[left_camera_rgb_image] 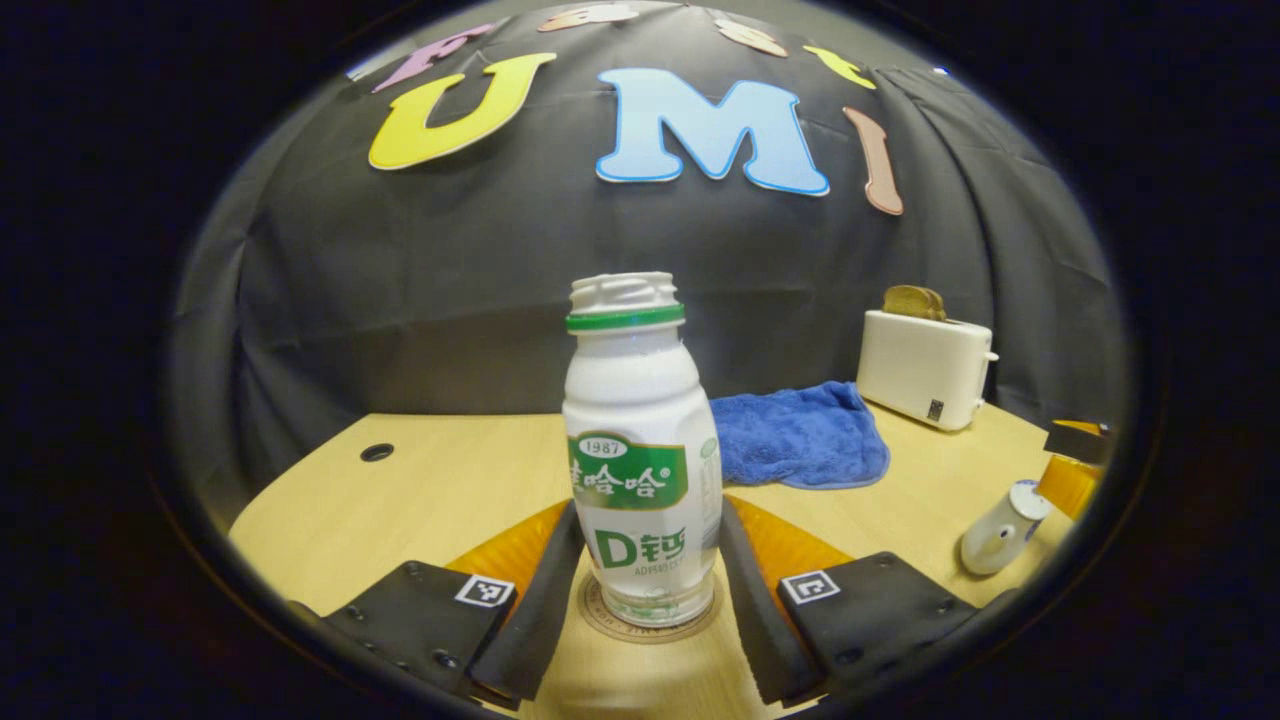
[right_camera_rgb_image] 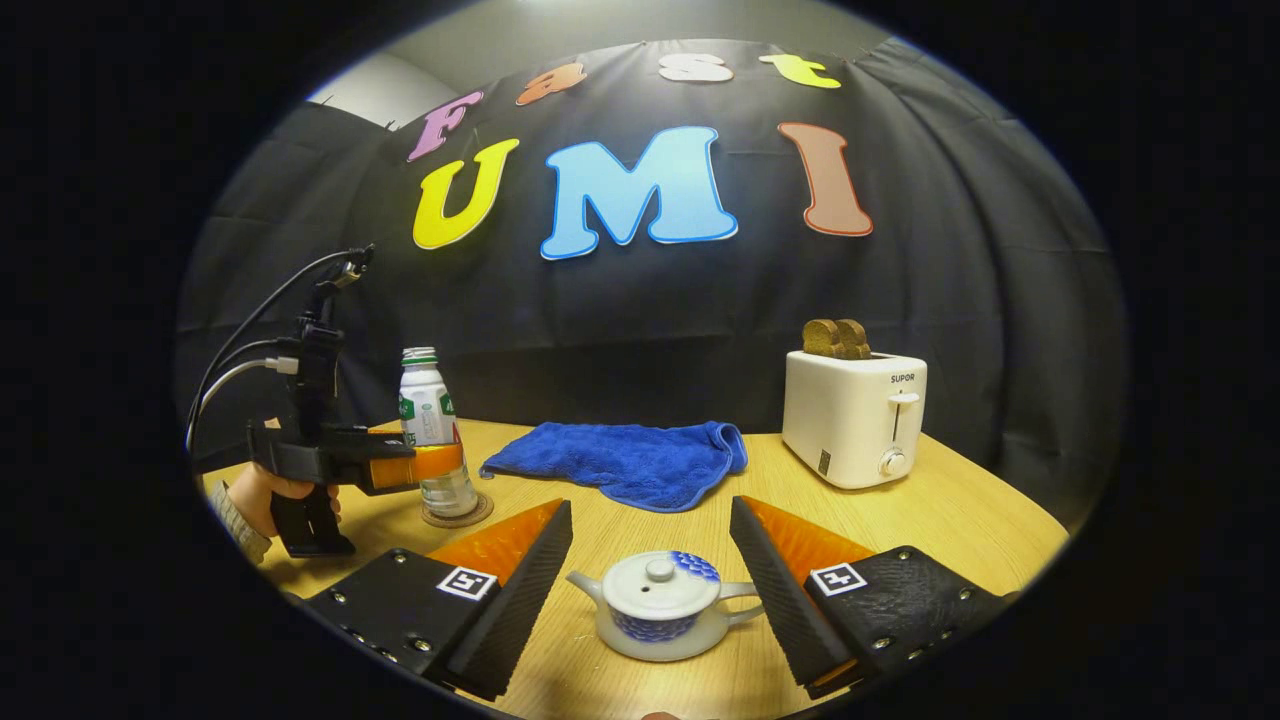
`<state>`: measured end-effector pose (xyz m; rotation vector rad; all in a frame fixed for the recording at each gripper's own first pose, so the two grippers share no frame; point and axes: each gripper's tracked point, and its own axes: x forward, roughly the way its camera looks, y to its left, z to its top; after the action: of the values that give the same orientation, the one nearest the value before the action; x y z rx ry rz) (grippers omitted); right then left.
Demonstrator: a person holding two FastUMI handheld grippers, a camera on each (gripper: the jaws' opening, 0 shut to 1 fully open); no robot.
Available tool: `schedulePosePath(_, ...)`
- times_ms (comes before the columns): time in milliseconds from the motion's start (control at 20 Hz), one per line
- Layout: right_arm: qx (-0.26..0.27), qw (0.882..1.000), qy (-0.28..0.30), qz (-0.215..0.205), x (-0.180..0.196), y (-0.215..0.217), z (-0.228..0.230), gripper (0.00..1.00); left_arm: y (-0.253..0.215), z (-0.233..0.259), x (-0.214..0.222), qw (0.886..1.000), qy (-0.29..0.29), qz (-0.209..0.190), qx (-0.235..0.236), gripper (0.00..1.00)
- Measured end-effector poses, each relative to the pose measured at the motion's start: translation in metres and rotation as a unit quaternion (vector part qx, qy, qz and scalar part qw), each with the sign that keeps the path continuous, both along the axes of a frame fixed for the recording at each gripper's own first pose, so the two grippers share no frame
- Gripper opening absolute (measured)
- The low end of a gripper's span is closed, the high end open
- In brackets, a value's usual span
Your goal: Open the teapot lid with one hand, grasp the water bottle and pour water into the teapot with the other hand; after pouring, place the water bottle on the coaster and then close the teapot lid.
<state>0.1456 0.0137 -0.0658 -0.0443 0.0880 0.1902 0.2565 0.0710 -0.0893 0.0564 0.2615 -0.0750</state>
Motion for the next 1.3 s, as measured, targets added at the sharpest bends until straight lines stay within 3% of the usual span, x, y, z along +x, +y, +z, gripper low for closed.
schedulePosePath(100,-0.003,1.000,0.000,0.000,0.000,0.001,-0.001,0.98,0.000,-0.001,-0.001,1.000,-0.004,-0.002,-0.005,0.83)
schedulePosePath(150,-0.004,1.000,0.000,0.000,0.001,0.001,0.000,0.98,-0.001,-0.003,-0.002,1.000,-0.002,-0.005,-0.006,0.90)
schedulePosePath(250,-0.006,1.000,0.000,-0.001,0.000,0.001,-0.001,0.98,-0.003,-0.013,-0.004,1.000,0.012,-0.006,-0.001,0.81)
schedulePosePath(400,-0.004,1.000,-0.001,-0.001,0.000,0.000,0.000,0.98,-0.001,-0.017,-0.006,1.000,0.016,0.003,0.013,0.89)
schedulePosePath(650,0.000,1.000,-0.005,-0.003,0.000,-0.001,0.003,0.98,-0.001,-0.013,-0.018,1.000,0.010,0.006,-0.006,0.89)
schedulePosePath(700,0.001,1.000,-0.006,-0.002,-0.001,0.000,0.004,0.98,-0.001,-0.014,-0.020,1.000,0.010,0.005,-0.008,0.96)
schedulePosePath(1050,-0.005,1.000,-0.025,-0.007,-0.006,0.000,0.014,0.98,-0.006,-0.015,-0.055,1.000,0.006,0.004,-0.014,0.96)
schedulePosePath(1100,-0.005,0.999,-0.030,-0.008,-0.007,0.001,0.017,0.98,-0.006,-0.011,-0.062,1.000,-0.001,0.008,-0.007,0.82)
schedulePosePath(1150,-0.005,0.999,-0.036,-0.010,-0.009,0.000,0.019,0.98,-0.006,-0.009,-0.071,1.000,-0.007,0.009,-0.002,0.96)
schedulePosePath(1300,0.000,0.998,-0.059,-0.017,-0.015,-0.001,0.032,0.98,-0.017,0.000,-0.097,0.999,-0.030,0.007,-0.021,0.96)
